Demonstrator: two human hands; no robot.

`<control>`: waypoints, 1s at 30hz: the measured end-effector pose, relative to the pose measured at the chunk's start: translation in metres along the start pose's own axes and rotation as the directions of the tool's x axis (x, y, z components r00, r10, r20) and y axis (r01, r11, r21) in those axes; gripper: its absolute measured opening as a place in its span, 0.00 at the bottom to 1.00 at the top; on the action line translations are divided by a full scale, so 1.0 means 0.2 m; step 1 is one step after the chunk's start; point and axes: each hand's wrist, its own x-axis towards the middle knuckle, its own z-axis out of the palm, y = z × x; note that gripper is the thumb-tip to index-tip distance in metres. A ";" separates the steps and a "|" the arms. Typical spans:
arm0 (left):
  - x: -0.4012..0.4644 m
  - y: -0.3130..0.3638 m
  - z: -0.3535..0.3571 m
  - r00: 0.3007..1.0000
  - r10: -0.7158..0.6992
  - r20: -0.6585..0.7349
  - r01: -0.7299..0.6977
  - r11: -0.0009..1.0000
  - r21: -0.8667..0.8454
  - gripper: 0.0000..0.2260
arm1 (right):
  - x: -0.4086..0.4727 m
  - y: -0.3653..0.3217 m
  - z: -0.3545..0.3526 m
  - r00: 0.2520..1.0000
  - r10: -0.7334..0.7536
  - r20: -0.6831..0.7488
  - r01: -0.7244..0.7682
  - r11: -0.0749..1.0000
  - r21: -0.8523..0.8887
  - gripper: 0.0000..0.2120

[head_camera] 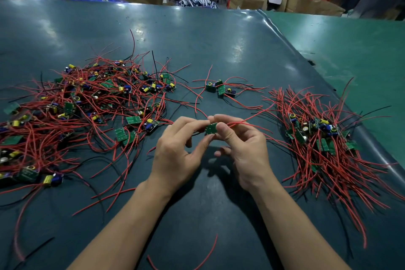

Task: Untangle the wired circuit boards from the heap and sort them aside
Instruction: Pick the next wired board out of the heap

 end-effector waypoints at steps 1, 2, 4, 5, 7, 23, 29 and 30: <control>0.00 0.00 0.00 1.000 -0.003 0.000 0.003 1.000 0.010 0.11 | 0.00 -0.01 0.00 1.000 0.004 0.010 -0.004 1.000 0.005 0.07; 0.00 0.00 0.00 1.000 -0.004 0.002 0.004 1.000 0.019 0.11 | 0.00 -0.01 0.00 1.000 0.008 -0.004 -0.008 1.000 0.005 0.07; 0.00 0.00 0.00 1.000 -0.004 0.009 0.004 0.999 0.037 0.11 | 0.00 -0.01 0.00 0.997 0.013 -0.074 -0.014 1.000 -0.011 0.05; 0.00 0.00 0.00 1.000 -0.004 0.010 0.003 0.999 0.046 0.10 | 0.00 -0.01 0.00 0.994 0.016 -0.111 -0.018 1.000 -0.020 0.04; 0.00 0.00 0.01 1.000 -0.004 0.005 0.004 0.998 0.062 0.09 | 0.00 0.00 0.01 0.986 0.022 -0.166 -0.028 0.999 -0.030 0.05; -0.01 -0.02 -0.01 1.000 -0.012 0.010 0.011 0.999 0.045 0.09 | 0.01 0.00 -0.01 0.985 0.150 -0.088 -0.155 0.987 -0.049 0.06; 0.00 -0.01 0.01 1.000 0.010 0.014 -0.010 0.999 0.041 0.08 | 0.02 0.00 -0.02 0.967 0.168 -0.193 -0.163 0.986 0.041 0.05; 0.00 -0.01 0.01 1.000 0.009 0.013 -0.010 0.999 0.040 0.08 | 0.02 0.00 -0.02 0.967 0.166 -0.194 -0.162 0.986 0.036 0.06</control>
